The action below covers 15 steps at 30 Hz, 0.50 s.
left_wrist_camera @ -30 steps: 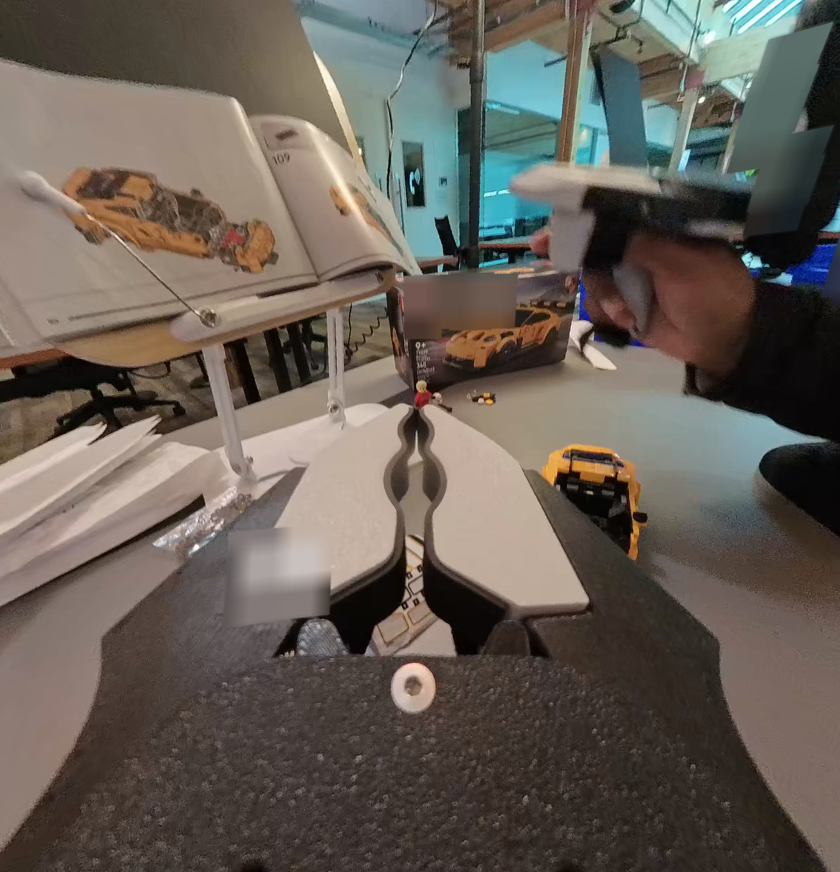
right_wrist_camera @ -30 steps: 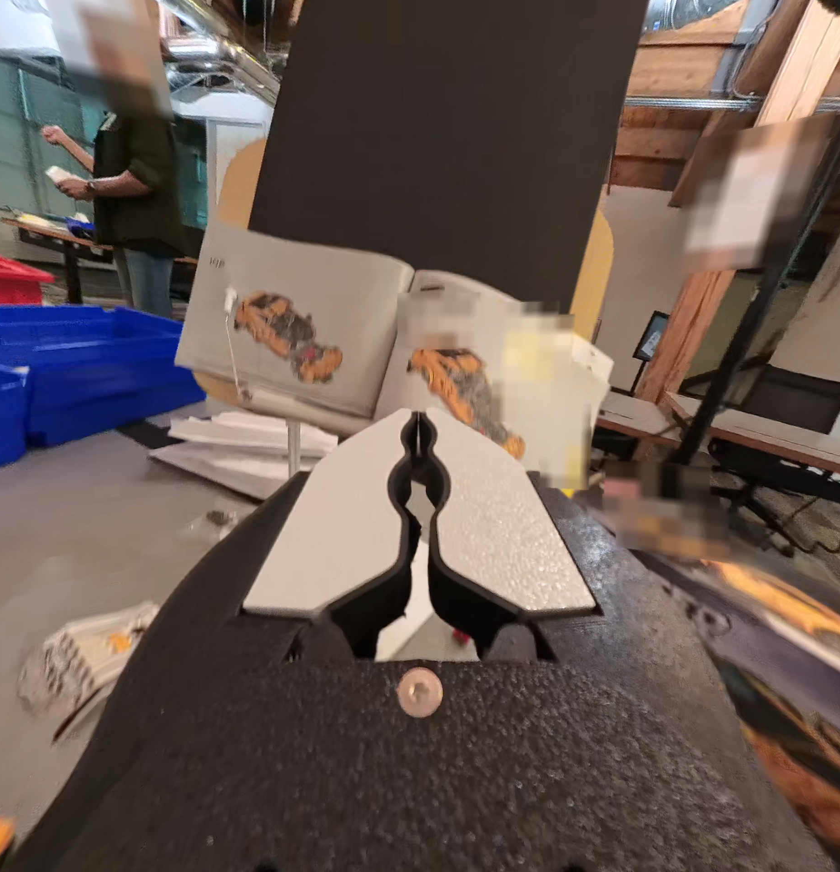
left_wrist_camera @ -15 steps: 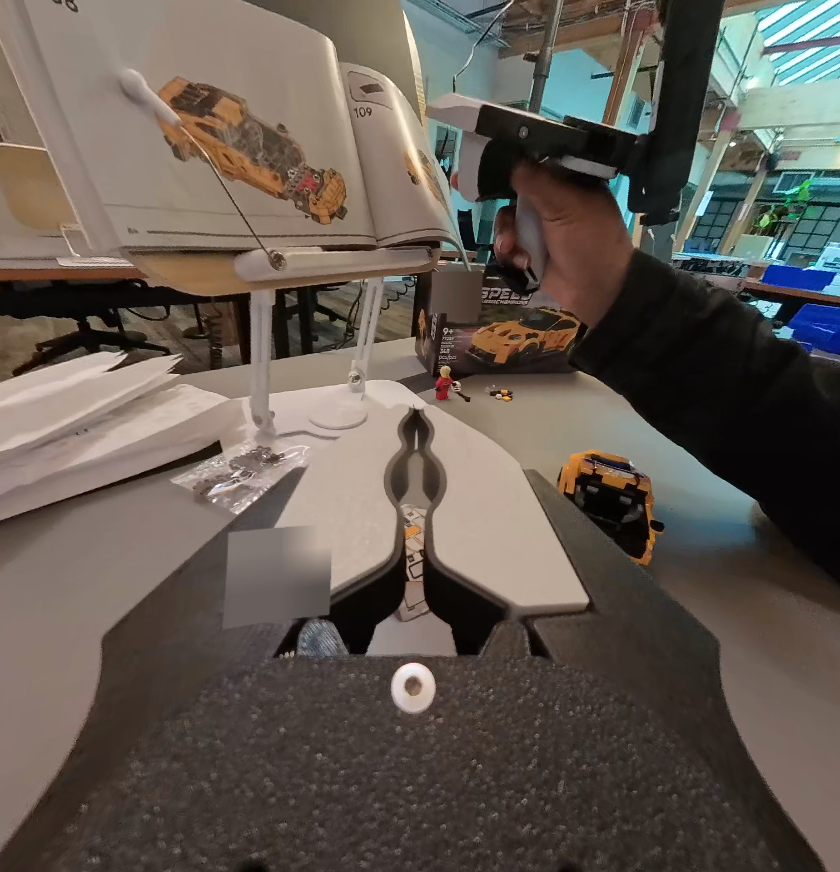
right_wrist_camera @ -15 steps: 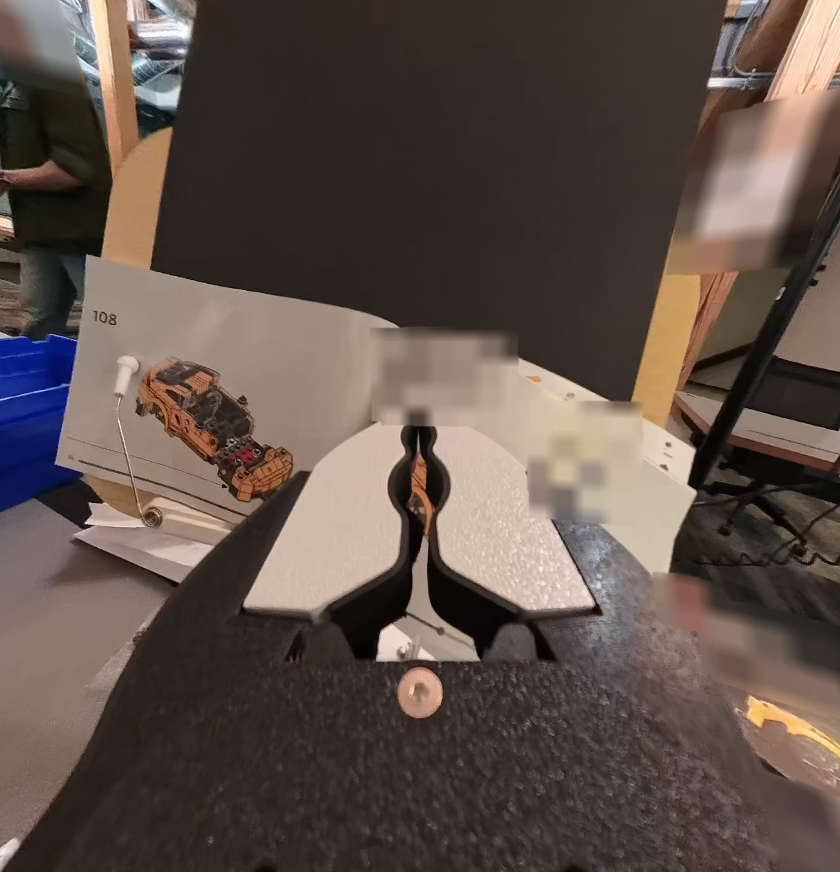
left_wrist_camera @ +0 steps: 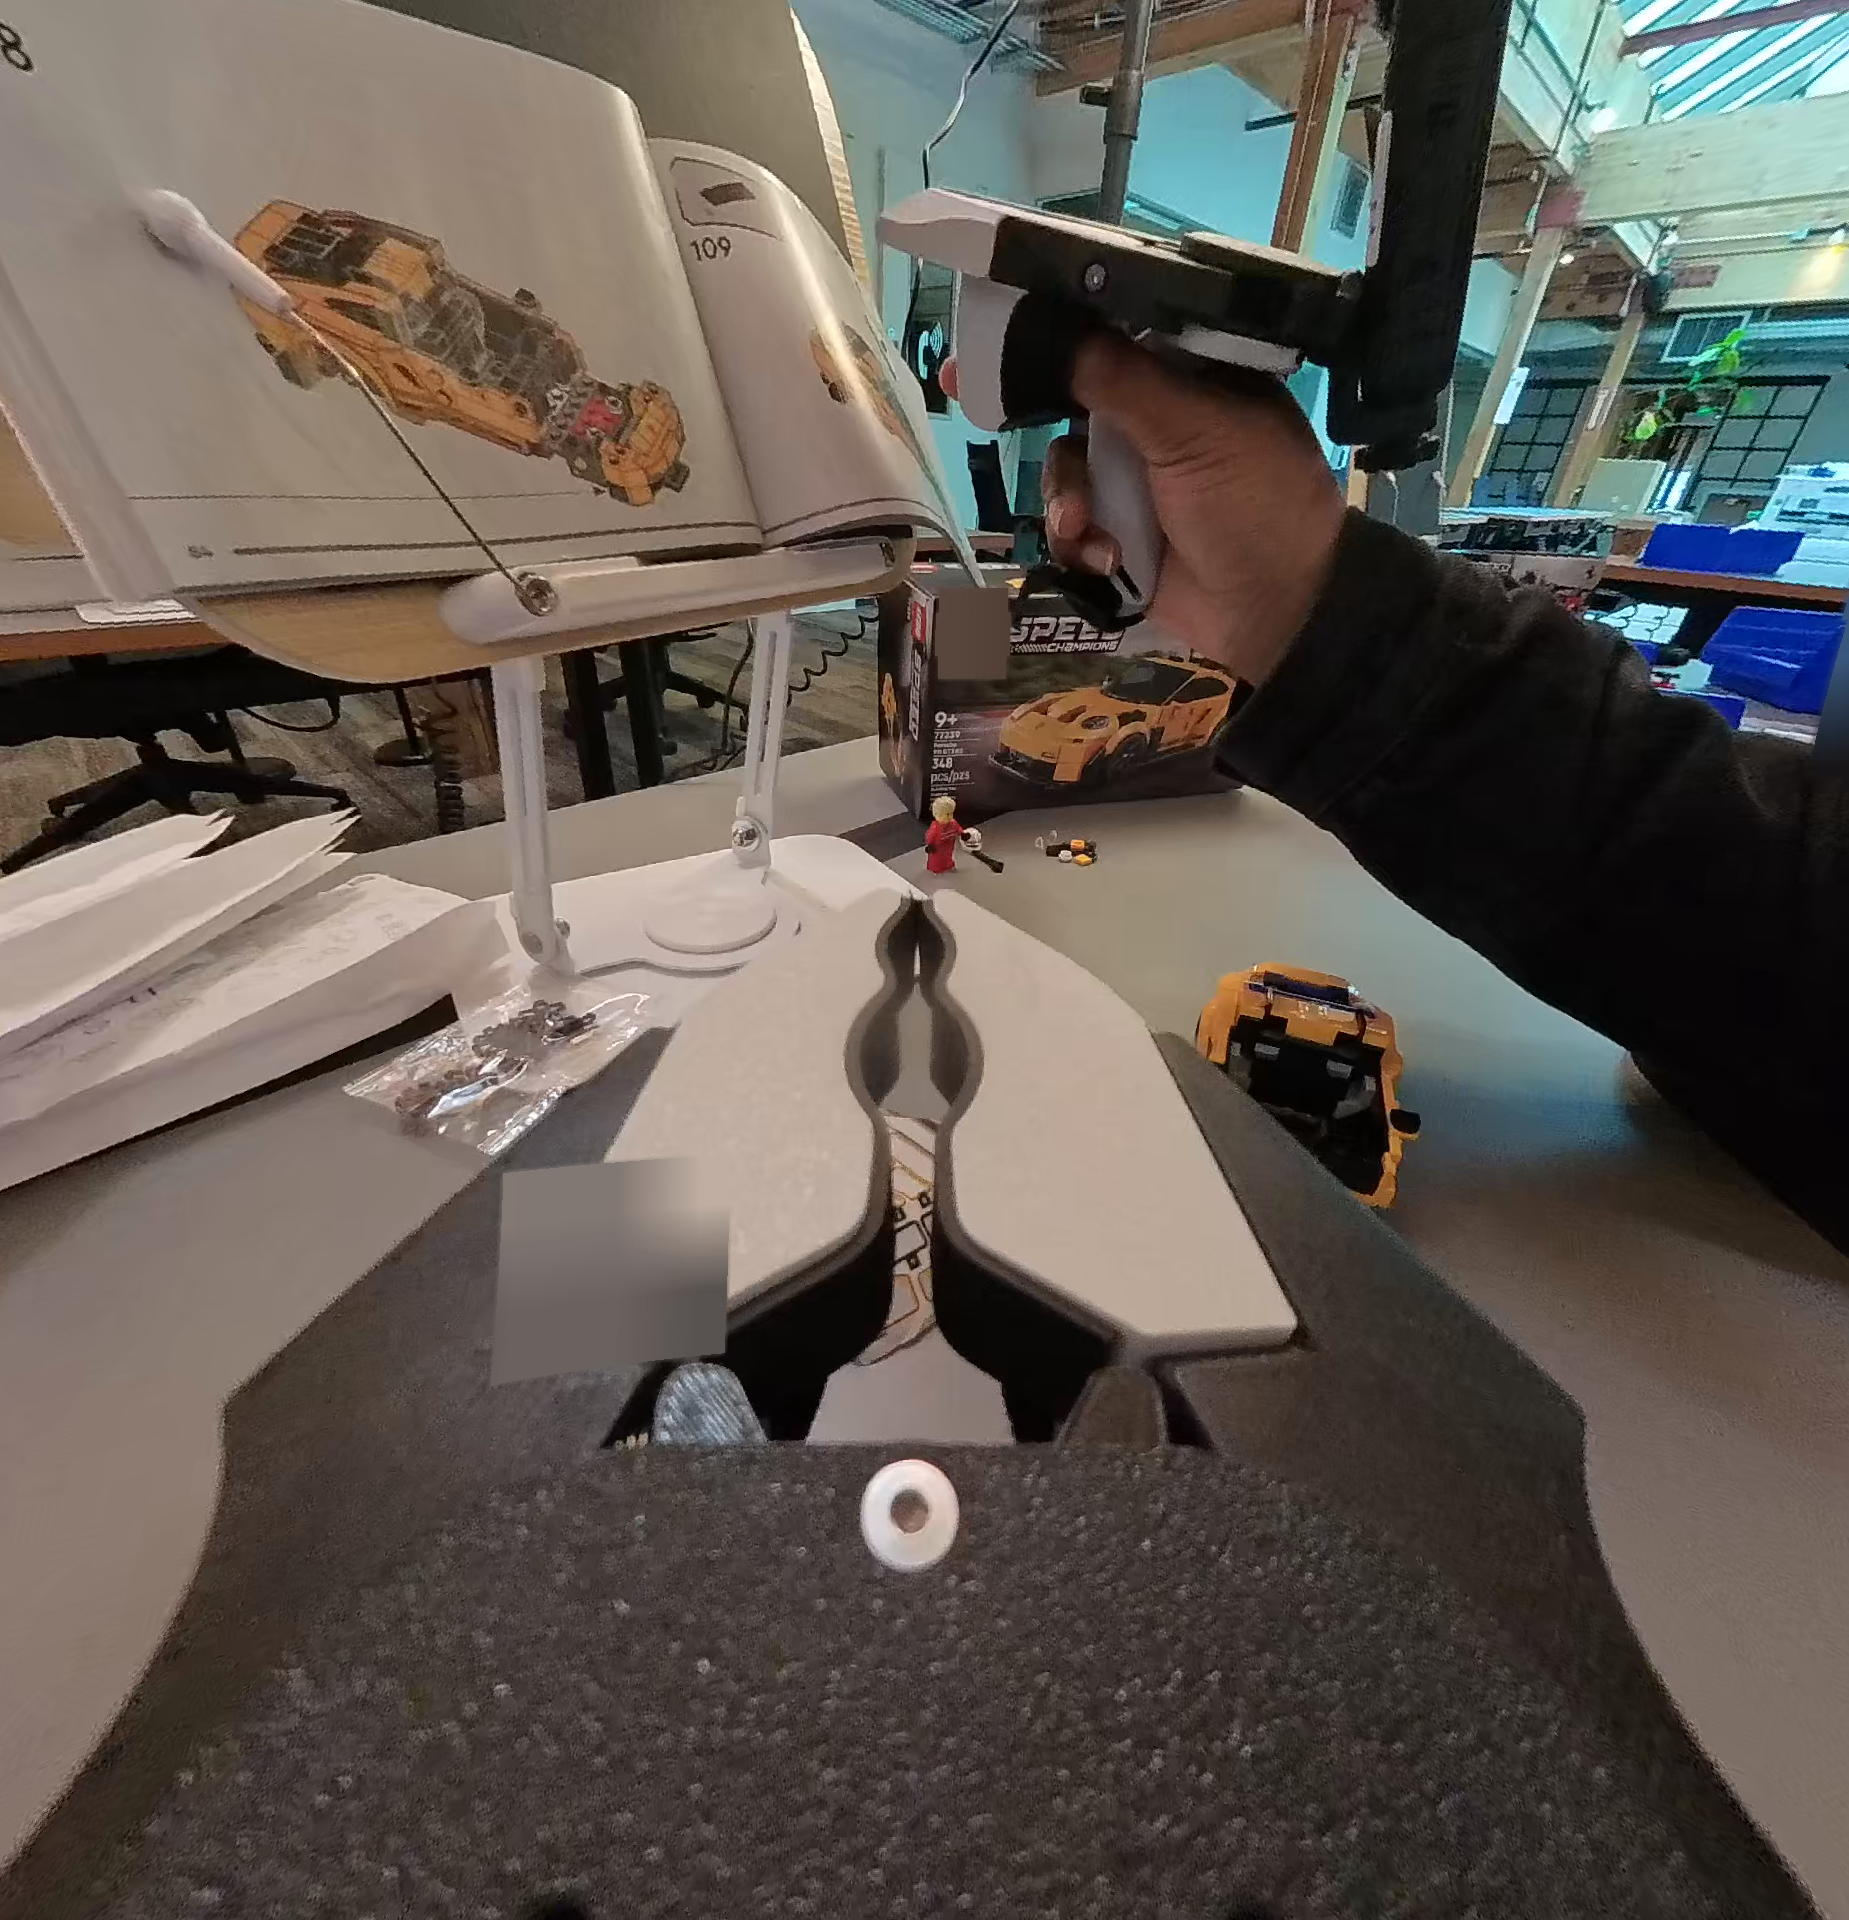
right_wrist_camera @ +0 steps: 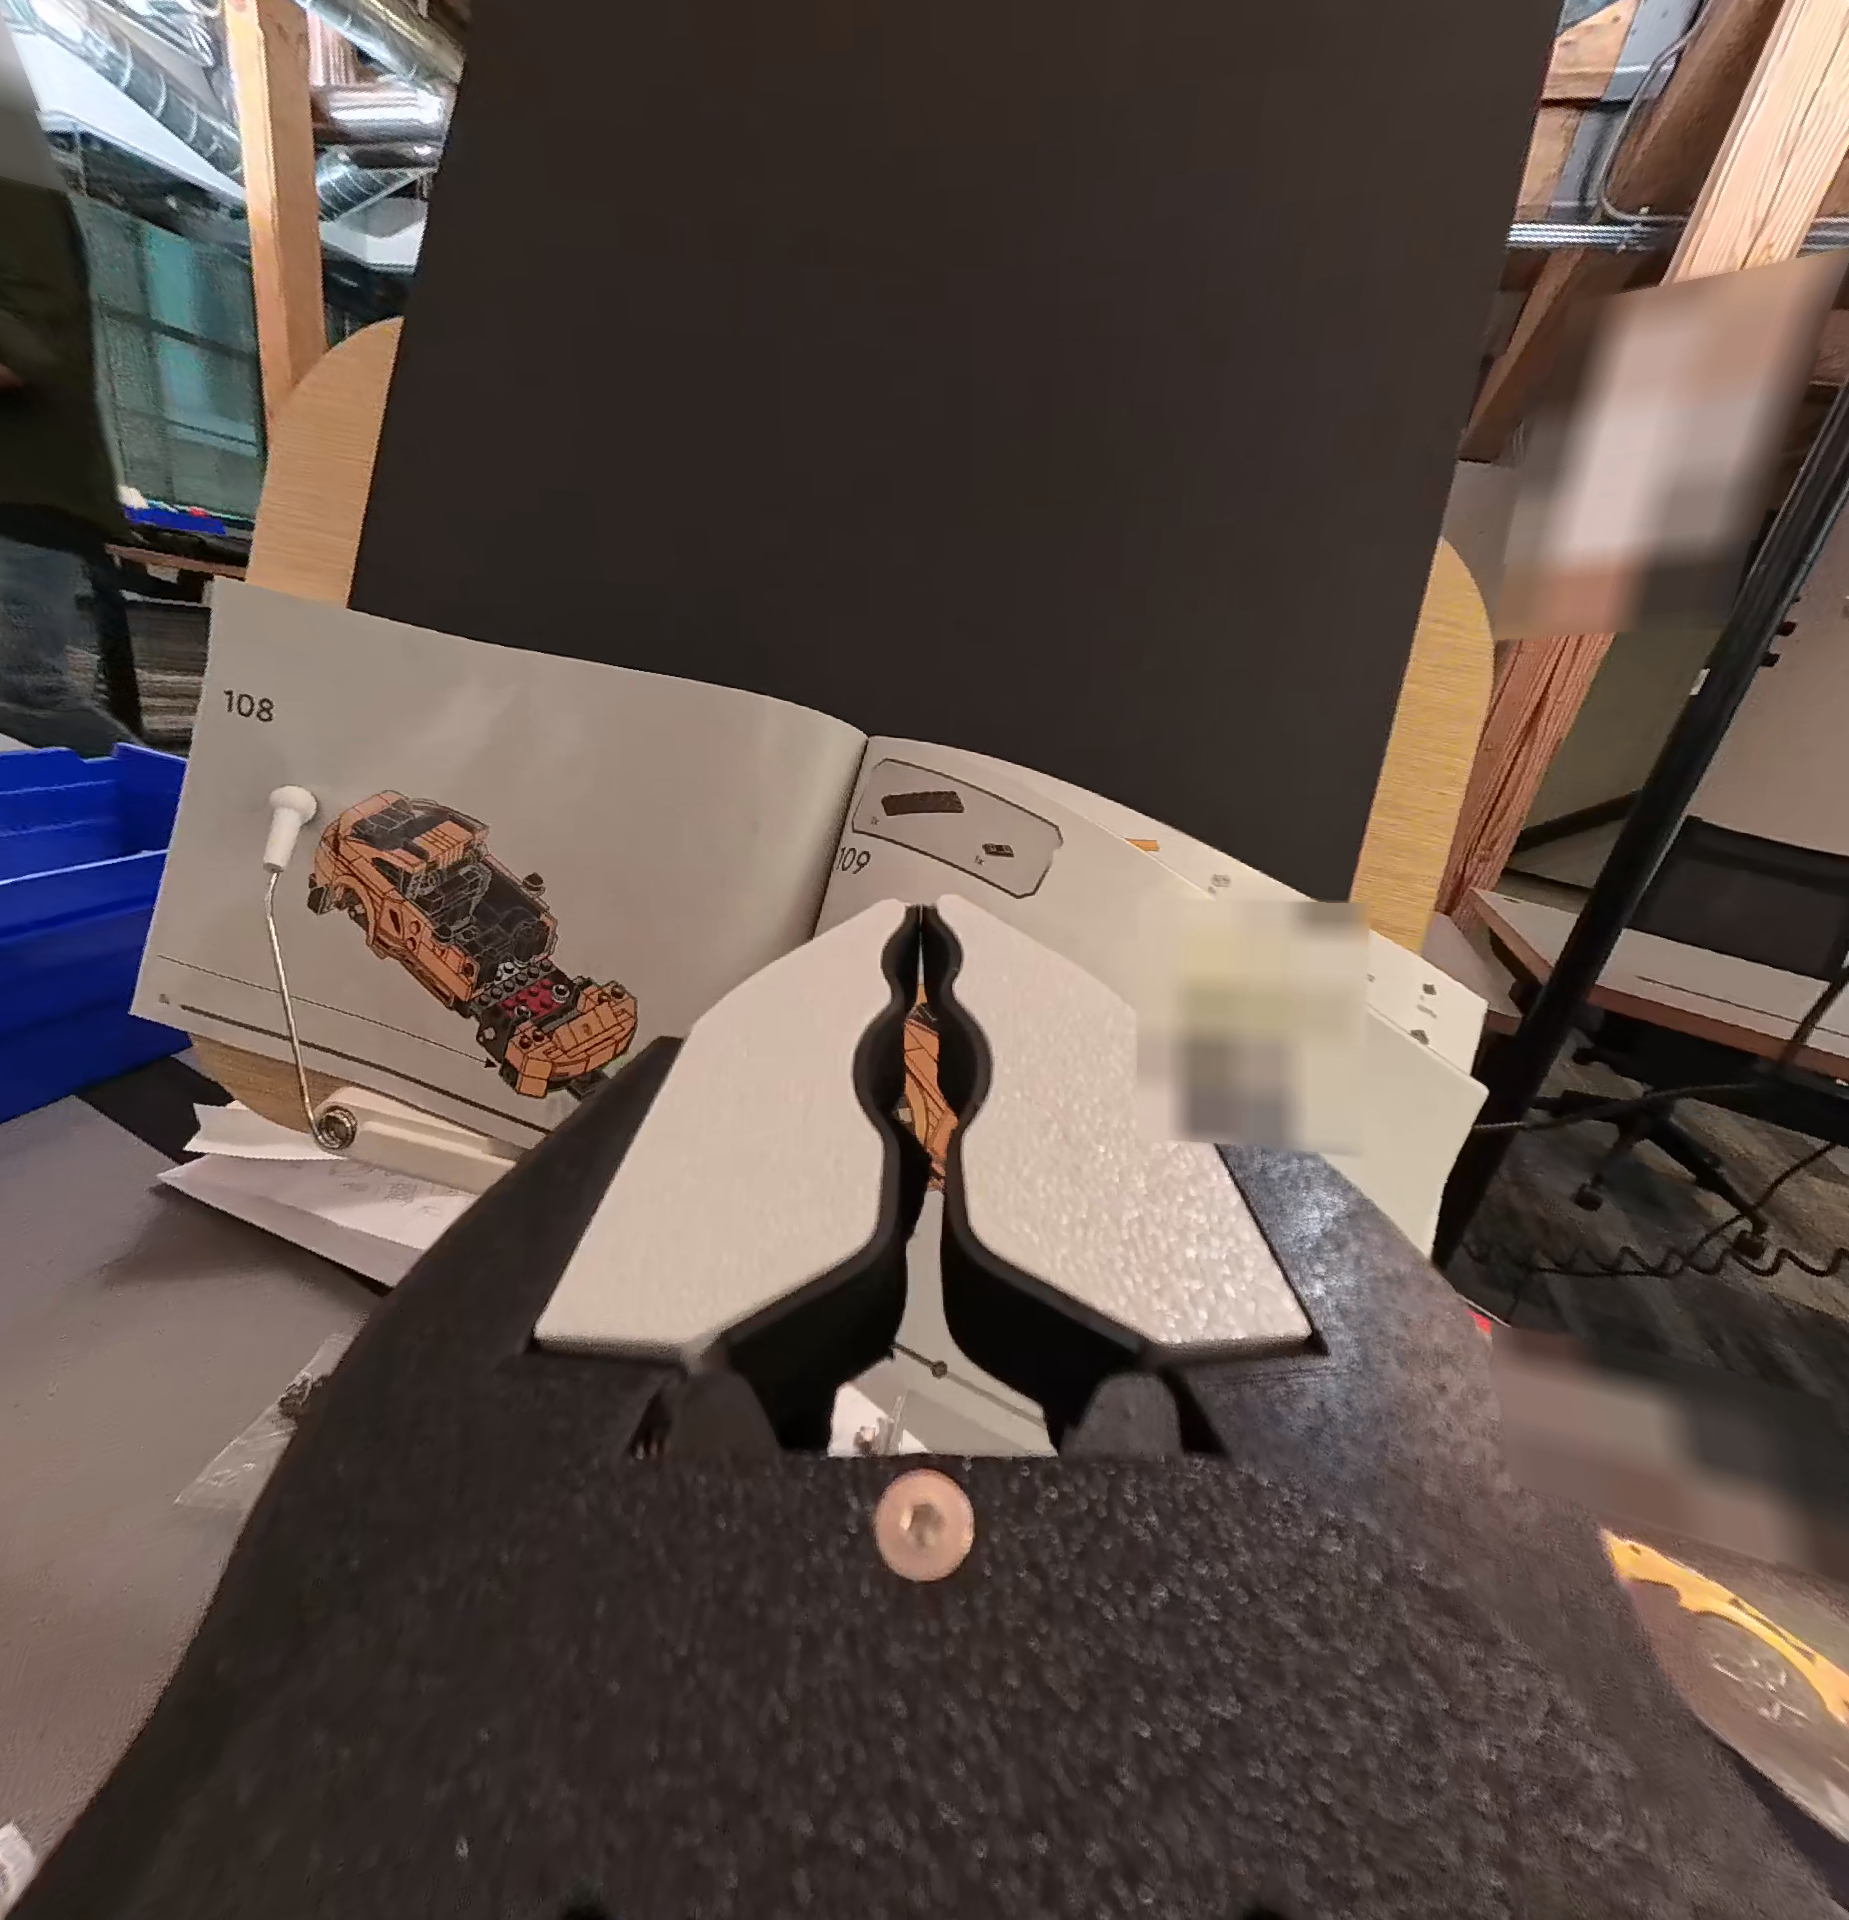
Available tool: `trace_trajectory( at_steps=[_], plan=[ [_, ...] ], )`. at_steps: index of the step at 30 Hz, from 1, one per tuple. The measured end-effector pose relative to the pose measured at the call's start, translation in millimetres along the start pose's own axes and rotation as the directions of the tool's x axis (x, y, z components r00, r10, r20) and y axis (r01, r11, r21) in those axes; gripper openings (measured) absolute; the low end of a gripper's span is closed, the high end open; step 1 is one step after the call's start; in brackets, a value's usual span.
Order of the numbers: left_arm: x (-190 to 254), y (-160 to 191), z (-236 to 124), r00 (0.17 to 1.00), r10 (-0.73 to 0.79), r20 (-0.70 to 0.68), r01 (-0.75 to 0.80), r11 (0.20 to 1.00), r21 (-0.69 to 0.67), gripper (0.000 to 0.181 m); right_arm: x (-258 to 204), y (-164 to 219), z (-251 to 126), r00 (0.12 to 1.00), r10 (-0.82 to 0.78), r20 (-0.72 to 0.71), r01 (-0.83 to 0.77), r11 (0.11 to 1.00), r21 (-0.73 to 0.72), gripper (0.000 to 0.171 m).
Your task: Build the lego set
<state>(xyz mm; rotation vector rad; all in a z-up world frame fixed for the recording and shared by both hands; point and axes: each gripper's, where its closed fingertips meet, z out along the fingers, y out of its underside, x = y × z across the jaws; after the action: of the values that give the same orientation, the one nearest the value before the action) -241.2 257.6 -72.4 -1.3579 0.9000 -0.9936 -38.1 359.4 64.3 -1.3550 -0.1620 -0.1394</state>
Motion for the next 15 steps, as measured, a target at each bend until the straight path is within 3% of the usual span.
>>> trace_trajectory(
  at_steps=[7, 15],
  plan=[
    [1.7, -4.0, -1.3, 0.997, -0.067, -0.029, 0.067, 0.998, 0.018, 0.0, 6.0, 9.4, 0.9, 0.999, -0.035, -0.021, 0.034, 0.999, -0.024, 0.0],
    [6.4, 5.8, 2.5, 1.0, -0.008, -0.029, 0.007, 0.999, -0.039, 0.0, 12.8, 15.6, -0.8, 1.0, -0.008, -0.014, 0.008, 0.999, -0.039, 0.004]
  ],
)
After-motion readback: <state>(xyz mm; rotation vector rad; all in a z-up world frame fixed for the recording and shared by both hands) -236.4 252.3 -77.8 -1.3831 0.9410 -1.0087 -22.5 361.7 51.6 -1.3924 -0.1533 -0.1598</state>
